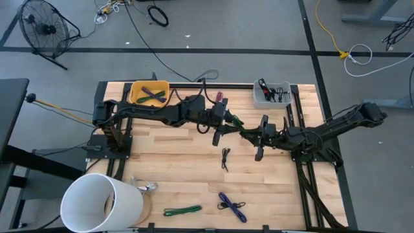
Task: Pick & Place USB Port
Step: Put the green charger cable into the yellow bin
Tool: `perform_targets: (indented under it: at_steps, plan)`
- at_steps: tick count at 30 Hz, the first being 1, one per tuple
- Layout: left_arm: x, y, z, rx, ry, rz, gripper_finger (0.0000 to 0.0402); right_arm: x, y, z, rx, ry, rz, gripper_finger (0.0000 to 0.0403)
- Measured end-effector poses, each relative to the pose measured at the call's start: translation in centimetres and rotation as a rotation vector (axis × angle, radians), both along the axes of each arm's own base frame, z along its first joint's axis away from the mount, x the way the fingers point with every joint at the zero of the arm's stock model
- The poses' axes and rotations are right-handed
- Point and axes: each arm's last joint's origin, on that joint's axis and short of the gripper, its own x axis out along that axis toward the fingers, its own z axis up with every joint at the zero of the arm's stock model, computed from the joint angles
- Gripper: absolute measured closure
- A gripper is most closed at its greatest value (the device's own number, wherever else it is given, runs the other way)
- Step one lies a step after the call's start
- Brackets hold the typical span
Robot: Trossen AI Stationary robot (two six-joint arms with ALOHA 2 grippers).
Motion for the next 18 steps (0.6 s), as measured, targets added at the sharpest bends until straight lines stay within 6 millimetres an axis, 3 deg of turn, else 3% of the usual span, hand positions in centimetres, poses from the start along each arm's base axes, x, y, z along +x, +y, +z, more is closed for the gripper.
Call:
perform_targets:
  at_steps: [2,3,8,14,18]
  plan:
    - [0.0,0.1,0.0,0.001,0.0,0.0,0.0361,0.0,0.0,0.0,0.0,0.001,0.002,0.0393]
    - [0.0,0.1,0.0,0.0,0.0,-0.002,0.0376,0.0,0.0,0.0,0.0,0.001,0.001,0.0393]
    - [0.0,0.2,-0.3,0.002,0.028,0.037,0.0381,0.0,0.0,-0.1,-0.01,0.013,-0.005,0.0383]
    - [-0.1,1.3,-0.9,0.01,0.097,0.075,0.0382,0.0,-0.1,0.0,-0.025,0.014,-0.018,0.0308]
    - [-0.9,2.7,-1.1,0.054,0.198,0.192,0.0383,0.0,-0.1,-0.2,-0.03,0.029,-0.03,0.0271]
